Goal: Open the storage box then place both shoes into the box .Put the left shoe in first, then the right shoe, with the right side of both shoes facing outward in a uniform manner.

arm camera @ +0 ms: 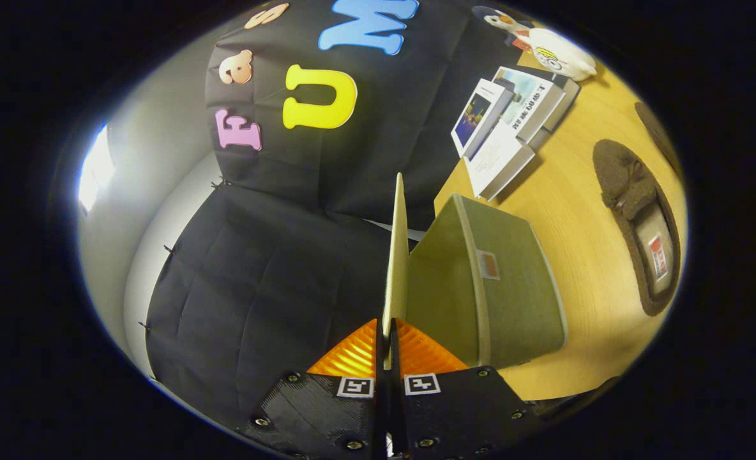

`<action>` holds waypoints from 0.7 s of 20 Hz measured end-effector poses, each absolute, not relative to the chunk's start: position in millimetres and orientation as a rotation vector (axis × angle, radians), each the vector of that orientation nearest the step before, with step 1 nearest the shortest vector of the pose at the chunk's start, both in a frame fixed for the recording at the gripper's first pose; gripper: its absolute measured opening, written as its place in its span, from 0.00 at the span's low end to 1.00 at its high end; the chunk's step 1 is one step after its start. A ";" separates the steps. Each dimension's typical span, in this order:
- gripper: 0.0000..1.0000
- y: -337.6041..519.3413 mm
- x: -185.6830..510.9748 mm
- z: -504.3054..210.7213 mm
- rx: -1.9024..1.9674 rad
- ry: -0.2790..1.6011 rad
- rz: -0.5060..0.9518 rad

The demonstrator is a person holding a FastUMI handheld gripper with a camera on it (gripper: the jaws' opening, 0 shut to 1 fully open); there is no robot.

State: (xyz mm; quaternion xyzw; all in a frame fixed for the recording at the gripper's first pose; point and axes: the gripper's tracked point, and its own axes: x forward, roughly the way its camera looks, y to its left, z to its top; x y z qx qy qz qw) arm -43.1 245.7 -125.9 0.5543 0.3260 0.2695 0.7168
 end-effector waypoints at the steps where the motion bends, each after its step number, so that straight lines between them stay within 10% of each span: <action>1: 0.03 251.3 -40.5 -117.2 1.213 0.711 0.611; 14: 0.09 369.4 -18.7 -66.0 0.945 0.670 0.732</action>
